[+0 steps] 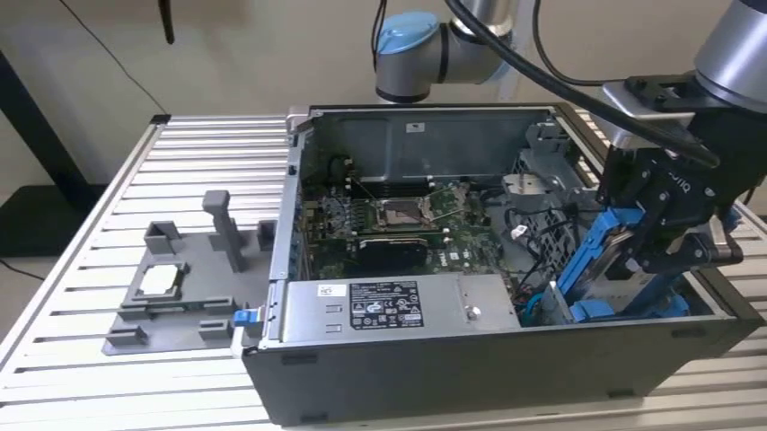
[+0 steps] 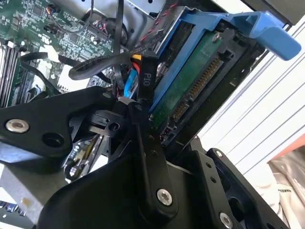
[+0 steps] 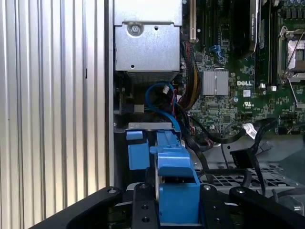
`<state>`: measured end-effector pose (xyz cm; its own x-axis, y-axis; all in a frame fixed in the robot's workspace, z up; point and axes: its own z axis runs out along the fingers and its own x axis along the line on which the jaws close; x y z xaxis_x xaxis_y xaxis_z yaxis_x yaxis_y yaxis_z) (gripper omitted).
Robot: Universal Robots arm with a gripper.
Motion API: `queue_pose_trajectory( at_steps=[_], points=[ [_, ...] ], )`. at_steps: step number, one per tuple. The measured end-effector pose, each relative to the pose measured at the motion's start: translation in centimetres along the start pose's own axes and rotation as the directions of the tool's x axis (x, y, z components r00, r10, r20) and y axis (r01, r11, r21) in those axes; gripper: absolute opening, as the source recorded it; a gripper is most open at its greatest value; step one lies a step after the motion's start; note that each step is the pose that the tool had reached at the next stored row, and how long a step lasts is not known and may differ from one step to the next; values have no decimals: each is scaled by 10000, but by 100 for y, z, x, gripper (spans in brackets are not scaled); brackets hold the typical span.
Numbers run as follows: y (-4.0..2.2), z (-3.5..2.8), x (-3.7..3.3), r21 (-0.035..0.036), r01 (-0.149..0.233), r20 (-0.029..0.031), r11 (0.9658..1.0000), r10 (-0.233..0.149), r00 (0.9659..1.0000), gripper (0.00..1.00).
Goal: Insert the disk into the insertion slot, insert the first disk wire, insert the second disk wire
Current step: 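Insert the disk into the insertion slot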
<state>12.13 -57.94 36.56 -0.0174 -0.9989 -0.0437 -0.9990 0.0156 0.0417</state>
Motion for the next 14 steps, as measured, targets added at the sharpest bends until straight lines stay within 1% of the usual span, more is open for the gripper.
queue_pose_trajectory(
  at_steps=[2,3,6,10,14],
  points=[
    [1,-6,0,-26,-2,-1,10000,2,10000,34],
    [0,-14,-1,-36,0,0,10000,0,10000,40],
    [2,-62,-3,-55,-1,-5,10000,1,10000,40],
    [6,-171,-10,-56,-1,-7,10000,1,10000,40],
    [13,-314,-22,-56,-1,-6,10000,1,10000,40]
  ],
)
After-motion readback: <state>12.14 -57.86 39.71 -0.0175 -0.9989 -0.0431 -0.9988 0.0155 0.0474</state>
